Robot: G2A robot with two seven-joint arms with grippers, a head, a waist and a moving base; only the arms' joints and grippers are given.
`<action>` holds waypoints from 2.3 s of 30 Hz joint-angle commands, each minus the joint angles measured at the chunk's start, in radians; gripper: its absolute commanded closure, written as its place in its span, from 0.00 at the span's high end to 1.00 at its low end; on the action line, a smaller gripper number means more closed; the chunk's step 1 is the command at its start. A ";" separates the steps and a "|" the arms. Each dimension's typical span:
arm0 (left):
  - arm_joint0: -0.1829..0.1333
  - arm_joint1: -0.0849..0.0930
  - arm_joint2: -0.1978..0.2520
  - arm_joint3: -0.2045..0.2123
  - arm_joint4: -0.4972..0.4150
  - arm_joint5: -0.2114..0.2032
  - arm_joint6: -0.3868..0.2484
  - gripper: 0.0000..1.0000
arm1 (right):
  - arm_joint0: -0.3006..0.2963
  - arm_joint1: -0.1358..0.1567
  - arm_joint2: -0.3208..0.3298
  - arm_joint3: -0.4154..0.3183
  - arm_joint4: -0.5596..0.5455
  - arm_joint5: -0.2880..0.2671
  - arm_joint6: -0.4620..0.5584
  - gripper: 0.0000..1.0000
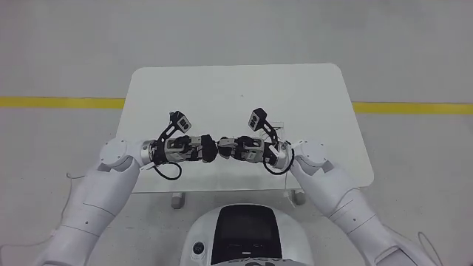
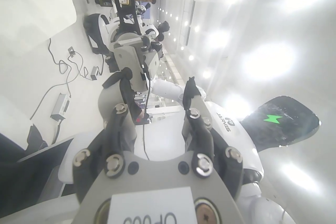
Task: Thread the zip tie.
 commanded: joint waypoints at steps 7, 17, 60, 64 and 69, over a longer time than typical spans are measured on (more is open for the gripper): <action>-0.005 -0.001 0.013 0.008 -0.009 0.000 0.006 0.39 | -0.012 0.002 0.013 -0.004 0.010 -0.021 -0.017 0.00; -0.039 -0.006 0.044 0.034 -0.015 -0.002 0.006 0.37 | -0.017 0.005 0.029 0.001 0.010 -0.038 -0.029 0.00; -0.081 -0.008 0.086 0.095 -0.025 -0.007 0.007 0.16 | 0.017 0.015 0.003 0.007 -0.036 0.040 0.022 0.00; -0.083 -0.008 0.089 0.097 -0.024 -0.007 0.008 0.15 | 0.020 0.015 0.001 0.012 -0.031 0.037 0.026 0.00; -0.085 -0.008 0.093 0.099 -0.024 -0.007 0.007 0.14 | 0.021 0.014 -0.001 0.014 -0.029 0.034 0.024 0.00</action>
